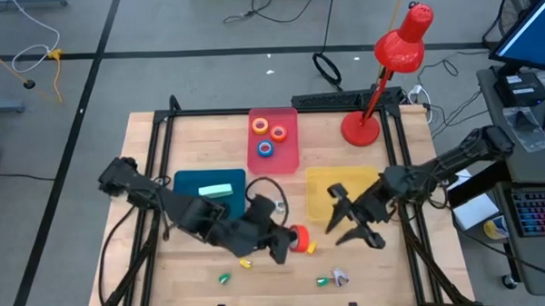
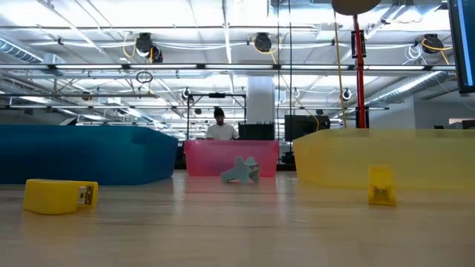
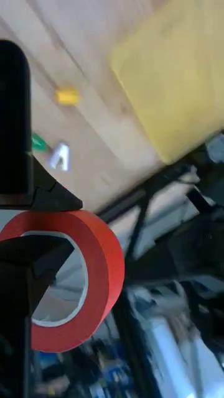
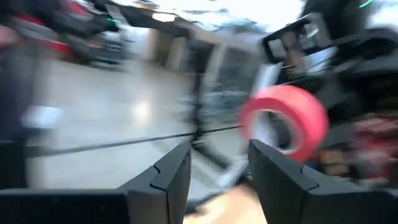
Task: Pick and place Stapler, Stapler remover, tape
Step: Put the red tape into the pink bin
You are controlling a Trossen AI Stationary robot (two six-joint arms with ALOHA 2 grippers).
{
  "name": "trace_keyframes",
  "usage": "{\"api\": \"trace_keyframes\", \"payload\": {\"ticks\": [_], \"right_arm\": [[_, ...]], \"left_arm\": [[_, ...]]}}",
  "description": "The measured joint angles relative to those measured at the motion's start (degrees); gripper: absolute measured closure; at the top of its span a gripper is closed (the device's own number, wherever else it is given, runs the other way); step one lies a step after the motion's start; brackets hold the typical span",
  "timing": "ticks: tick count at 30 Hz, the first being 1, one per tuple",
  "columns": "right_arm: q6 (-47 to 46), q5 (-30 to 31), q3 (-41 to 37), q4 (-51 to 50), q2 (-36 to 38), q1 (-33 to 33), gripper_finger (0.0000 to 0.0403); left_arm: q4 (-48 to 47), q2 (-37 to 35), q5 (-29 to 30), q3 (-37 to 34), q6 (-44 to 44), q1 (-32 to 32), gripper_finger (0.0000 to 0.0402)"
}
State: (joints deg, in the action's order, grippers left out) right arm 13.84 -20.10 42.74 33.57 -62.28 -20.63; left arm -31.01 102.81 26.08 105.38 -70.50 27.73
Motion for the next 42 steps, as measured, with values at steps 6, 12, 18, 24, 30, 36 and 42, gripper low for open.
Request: {"api": "trace_keyframes", "payload": {"ticks": [6,12,18,24,30,36,42], "right_arm": [[14.89,22.91,0.00,6.67,0.00,-3.07,0.0252],[21.47,27.04,0.00,8.38,0.02,-5.48,0.0252],[24.40,34.01,0.00,8.39,0.02,-6.90,0.0252],[24.62,35.25,0.00,9.21,0.02,-6.87,0.0252],[24.75,35.28,0.00,10.22,0.02,-6.87,0.0252],[25.37,35.34,0.00,10.14,0.00,-6.55,0.0252],[26.07,35.28,-0.04,10.19,-0.04,-4.97,0.0257]], "left_arm": [[9.44,0.30,-6.18,-0.04,1.31,-3.58,0.0364],[11.40,0.93,-10.41,-0.04,0.55,-6.94,0.0364],[11.20,0.82,-13.55,-0.04,-0.55,-8.74,0.0364],[9.39,0.82,-13.93,-0.04,-0.53,-9.78,0.0364],[8.84,0.82,-14.07,-0.04,-0.43,-10.52,0.0364],[8.62,0.82,-14.24,-0.02,-0.27,-11.47,0.0364],[9.08,1.66,-15.62,0.07,-0.51,-12.64,0.0364]]}}
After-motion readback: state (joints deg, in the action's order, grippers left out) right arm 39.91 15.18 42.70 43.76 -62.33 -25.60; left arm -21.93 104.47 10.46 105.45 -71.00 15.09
